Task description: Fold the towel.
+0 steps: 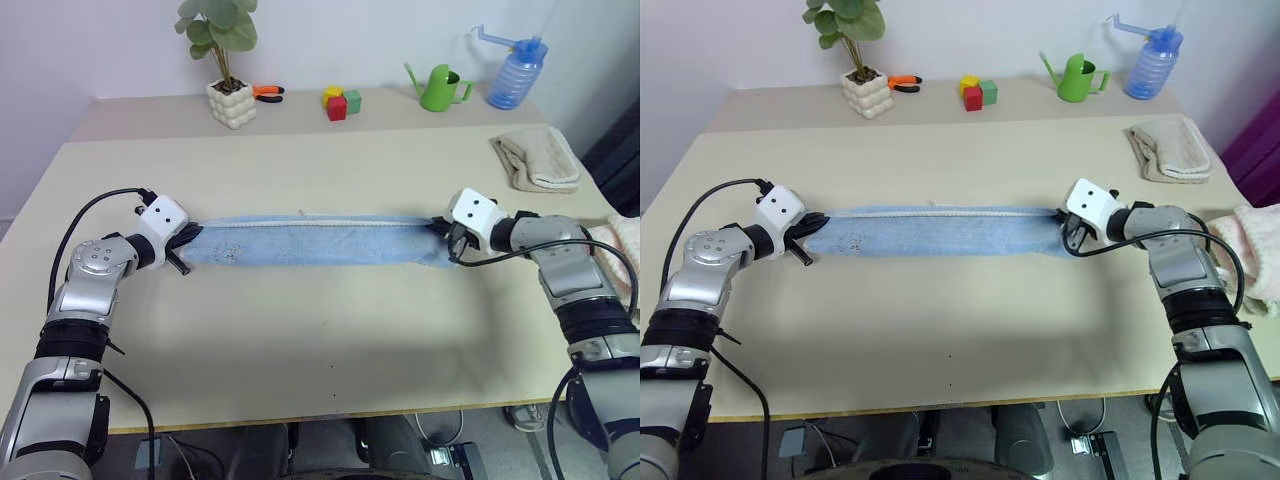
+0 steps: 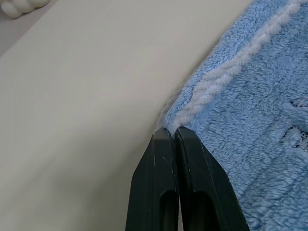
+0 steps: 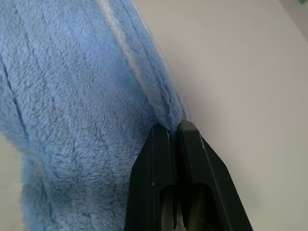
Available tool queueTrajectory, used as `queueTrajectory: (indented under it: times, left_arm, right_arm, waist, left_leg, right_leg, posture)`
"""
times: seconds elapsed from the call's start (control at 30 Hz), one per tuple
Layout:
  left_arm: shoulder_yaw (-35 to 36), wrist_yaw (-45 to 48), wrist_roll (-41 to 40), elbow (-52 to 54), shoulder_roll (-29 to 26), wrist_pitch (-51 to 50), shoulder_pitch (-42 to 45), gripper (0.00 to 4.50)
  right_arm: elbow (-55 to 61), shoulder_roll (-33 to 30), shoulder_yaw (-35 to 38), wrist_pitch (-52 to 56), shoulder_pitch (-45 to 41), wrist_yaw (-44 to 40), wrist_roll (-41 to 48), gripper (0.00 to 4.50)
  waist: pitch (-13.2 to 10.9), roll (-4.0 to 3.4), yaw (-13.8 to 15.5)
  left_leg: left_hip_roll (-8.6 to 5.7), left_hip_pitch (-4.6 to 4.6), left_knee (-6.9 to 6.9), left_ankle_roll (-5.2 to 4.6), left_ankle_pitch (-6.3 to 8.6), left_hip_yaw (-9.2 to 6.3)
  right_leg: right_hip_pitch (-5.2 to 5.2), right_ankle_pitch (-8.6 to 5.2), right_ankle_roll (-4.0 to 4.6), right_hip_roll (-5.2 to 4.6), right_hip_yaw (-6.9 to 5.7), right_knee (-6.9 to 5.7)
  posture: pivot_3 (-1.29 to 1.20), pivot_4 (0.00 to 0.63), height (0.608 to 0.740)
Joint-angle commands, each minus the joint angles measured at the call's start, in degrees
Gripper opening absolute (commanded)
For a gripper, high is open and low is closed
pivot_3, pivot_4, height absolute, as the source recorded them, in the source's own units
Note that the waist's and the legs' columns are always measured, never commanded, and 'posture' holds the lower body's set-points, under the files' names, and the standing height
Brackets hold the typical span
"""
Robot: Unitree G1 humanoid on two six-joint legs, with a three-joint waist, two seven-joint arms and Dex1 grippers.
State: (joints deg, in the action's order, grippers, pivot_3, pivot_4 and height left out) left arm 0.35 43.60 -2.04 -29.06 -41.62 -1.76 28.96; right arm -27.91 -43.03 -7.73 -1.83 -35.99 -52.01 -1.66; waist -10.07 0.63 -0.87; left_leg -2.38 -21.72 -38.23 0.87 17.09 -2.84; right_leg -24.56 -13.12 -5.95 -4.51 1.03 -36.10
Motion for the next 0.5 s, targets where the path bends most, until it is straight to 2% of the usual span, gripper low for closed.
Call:
queueTrajectory:
  times: [0.03, 0.17, 0.23, 0.33, 0.5]
  left_arm:
    - [1.71, 0.42, -0.46, 1.51, -1.40, 0.02, -1.67, 0.00]
    - [2.46, -0.45, -0.37, 1.94, -1.76, -0.20, -2.68, 0.00]
    - [4.01, -0.11, -2.85, 2.51, -0.90, -2.50, -2.54, 0.00]
    - [5.94, -2.08, -4.74, 2.80, 0.01, -4.74, -1.63, 0.95]
    - [8.59, -9.08, -3.96, 2.11, 1.75, -3.55, -0.62, 3.36]
  right_arm:
    - [-1.16, 0.23, 1.19, -1.96, -1.64, 0.80, -0.46, 0.06]
    - [-4.26, 0.74, 1.26, -3.75, -3.00, 2.10, -1.50, 0.06]
    - [-6.08, 1.25, 1.51, -3.92, -4.16, 3.13, -1.82, 0.06]
    - [-8.24, 1.77, 2.22, -4.51, -5.81, 5.30, -2.09, 0.95]
    - [-10.68, 1.09, 3.47, -8.14, -7.12, 13.08, -4.33, 3.33]
  waist:
    - [0.00, 0.00, -0.06]
    - [0.00, 0.00, -0.11]
    - [0.00, 0.00, -0.12]
    - [0.00, 0.00, -0.10]
    - [0.00, 0.00, 0.12]
  left_leg:
    - [0.00, 0.00, 0.00, 0.00, 0.00, 0.00]
    - [0.01, 0.02, 0.00, 0.00, 0.00, 0.00]
    - [0.01, 0.04, 0.01, 0.00, 0.00, 0.00]
    - [0.01, 0.03, 0.00, 0.00, 0.00, -0.01]
    - [0.00, 0.02, 0.01, 0.01, 0.00, -0.01]
  right_leg:
    - [0.00, 0.00, 0.00, 0.00, 0.00, 0.00]
    - [0.00, 0.00, 0.00, 0.01, 0.00, -0.02]
    - [0.00, 0.00, 0.00, 0.01, 0.01, -0.03]
    - [0.00, 0.00, 0.00, 0.00, 0.01, -0.03]
    - [0.00, 0.00, 0.00, -0.03, 0.01, -0.03]
  posture:
    - [0.00, 0.150, 0.730]
    - [0.00, 0.150, 0.730]
    - [0.00, 0.150, 0.730]
    - [0.00, 0.150, 0.730]
    - [0.00, 0.150, 0.730]
